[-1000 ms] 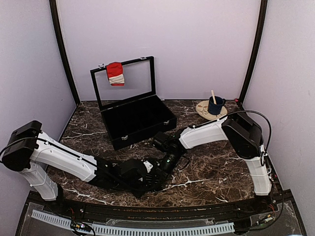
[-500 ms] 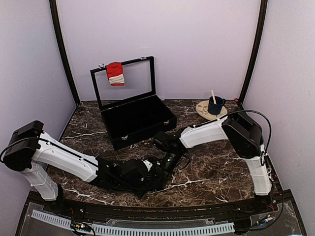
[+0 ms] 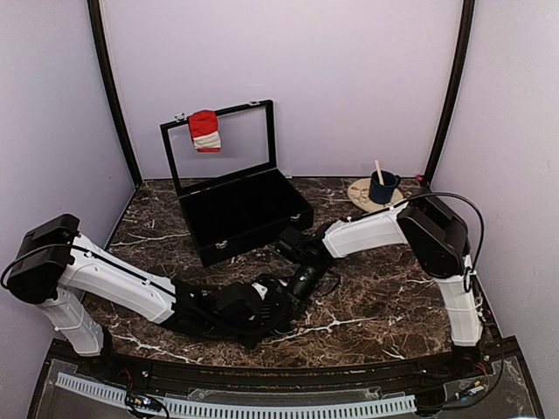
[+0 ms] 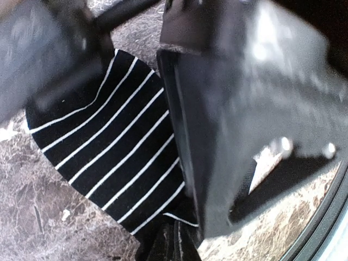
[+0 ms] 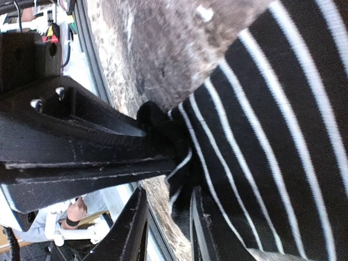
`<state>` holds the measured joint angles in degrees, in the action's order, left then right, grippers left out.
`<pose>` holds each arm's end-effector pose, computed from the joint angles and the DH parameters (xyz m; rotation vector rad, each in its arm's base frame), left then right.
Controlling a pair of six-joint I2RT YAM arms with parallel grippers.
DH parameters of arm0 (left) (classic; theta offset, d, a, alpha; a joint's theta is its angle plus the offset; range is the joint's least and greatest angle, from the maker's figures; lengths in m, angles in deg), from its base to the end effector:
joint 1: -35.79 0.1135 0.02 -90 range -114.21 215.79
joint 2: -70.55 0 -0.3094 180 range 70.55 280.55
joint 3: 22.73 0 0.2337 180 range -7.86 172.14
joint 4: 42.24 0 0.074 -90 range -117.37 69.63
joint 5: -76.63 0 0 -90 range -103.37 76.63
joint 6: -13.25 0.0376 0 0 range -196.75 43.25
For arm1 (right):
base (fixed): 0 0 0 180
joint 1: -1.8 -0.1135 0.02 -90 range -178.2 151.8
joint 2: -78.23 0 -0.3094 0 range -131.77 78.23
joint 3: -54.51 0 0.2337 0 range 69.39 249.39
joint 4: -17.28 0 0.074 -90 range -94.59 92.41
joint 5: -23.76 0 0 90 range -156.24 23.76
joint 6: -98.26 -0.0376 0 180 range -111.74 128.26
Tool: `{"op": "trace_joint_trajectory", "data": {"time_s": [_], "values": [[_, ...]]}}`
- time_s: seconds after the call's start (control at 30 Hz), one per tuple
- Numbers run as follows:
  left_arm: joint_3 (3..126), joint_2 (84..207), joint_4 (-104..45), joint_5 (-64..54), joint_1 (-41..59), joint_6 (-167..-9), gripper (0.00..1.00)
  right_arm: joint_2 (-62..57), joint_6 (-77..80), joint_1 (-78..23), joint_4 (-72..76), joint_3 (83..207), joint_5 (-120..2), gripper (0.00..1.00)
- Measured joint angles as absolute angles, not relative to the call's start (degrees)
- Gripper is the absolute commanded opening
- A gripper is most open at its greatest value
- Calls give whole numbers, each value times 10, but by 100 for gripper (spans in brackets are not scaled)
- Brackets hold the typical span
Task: Roll the socks
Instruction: Roll the sock at the corner of the board.
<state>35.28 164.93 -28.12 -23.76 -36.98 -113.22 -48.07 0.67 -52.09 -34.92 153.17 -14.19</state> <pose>0.0961 -0.2868 0.1978 0.7105 2.4329 -0.6084 0.2279 0.3627 0.1588 1.1105 -2.3141 -1.1927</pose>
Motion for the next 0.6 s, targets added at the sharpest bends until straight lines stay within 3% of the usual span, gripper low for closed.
{"op": "trace_joint_trajectory", "data": {"time_s": [0.6], "values": [[353, 1650, -275, -239, -370, -1180, 0, -446, 6, -499, -328, 1511, -216, 27]]}}
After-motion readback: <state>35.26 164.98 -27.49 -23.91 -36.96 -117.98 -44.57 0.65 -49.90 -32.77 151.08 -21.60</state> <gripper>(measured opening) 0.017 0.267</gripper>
